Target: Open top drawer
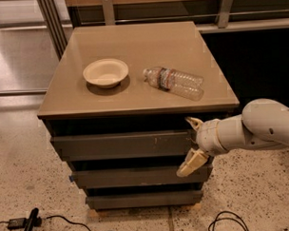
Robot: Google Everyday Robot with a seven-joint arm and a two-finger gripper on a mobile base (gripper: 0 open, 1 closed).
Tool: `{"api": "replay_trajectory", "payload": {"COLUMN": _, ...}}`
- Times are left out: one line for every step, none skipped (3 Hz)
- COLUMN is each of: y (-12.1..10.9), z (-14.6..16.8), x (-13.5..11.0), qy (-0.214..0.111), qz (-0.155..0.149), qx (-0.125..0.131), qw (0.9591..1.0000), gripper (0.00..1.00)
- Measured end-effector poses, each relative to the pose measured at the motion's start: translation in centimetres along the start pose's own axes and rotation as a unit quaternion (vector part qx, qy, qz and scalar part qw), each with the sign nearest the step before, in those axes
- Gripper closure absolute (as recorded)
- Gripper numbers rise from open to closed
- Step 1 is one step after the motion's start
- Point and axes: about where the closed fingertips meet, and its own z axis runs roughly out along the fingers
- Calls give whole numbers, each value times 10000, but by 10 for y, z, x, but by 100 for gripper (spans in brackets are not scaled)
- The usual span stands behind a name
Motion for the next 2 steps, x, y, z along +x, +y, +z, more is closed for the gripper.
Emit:
{"api": "replay_trajectory", "payload": {"y": 0, "z": 3, "x": -1, "qy": -13, "qz": -16, "qx": -10, "qw": 10000, "gripper": 0}}
{"api": "replay_trajectory", "payload": {"y": 0, "z": 41, "x": 17, "qy": -50, "qz": 103, "qx": -189, "qw": 9998, "gripper": 0}}
